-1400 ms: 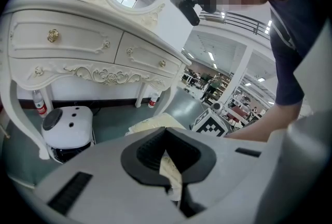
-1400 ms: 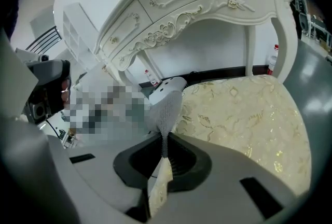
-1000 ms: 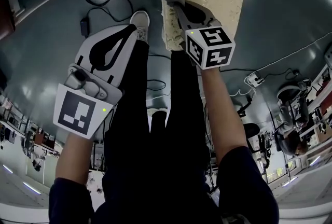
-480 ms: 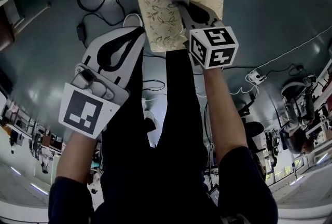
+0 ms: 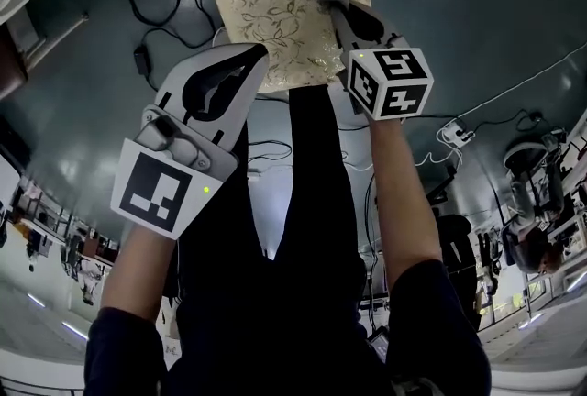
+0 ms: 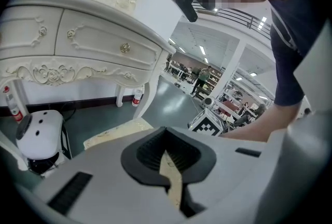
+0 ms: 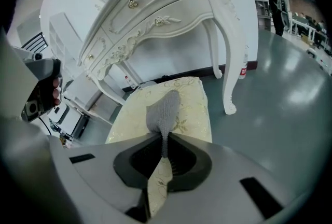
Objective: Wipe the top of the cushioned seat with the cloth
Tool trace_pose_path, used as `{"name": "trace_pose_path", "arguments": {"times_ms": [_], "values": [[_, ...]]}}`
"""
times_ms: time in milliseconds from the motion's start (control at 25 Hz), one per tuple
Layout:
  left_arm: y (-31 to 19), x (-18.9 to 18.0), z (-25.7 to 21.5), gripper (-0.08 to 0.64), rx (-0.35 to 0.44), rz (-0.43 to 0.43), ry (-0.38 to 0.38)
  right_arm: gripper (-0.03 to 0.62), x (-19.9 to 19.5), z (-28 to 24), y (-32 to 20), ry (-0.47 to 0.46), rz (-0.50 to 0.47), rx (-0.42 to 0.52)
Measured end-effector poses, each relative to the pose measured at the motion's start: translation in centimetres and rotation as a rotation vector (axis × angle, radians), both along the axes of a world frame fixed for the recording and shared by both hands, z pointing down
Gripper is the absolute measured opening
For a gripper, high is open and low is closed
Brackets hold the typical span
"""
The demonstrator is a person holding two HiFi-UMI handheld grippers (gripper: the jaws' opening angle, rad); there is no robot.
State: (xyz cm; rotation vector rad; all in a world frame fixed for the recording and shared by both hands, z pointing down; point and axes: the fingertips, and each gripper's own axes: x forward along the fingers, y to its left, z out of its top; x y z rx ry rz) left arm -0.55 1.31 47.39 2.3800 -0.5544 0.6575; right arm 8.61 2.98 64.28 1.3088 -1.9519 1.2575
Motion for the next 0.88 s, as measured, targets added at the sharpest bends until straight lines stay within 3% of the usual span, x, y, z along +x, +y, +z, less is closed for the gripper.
{"name": "trace_pose_path", "arguments": {"times_ms": [680,880], "values": [[1.1,1.5,-0.1,0.007,0.0,0.019,0.01,0.038,3.5,0.0,0.9,0.042,0.047,0.019],[1.6,0.0,0.2,0.006,0.006,0.028,0.011,0.038,1.1,-0.3,1.8,0.017,0.041,0.035]]}}
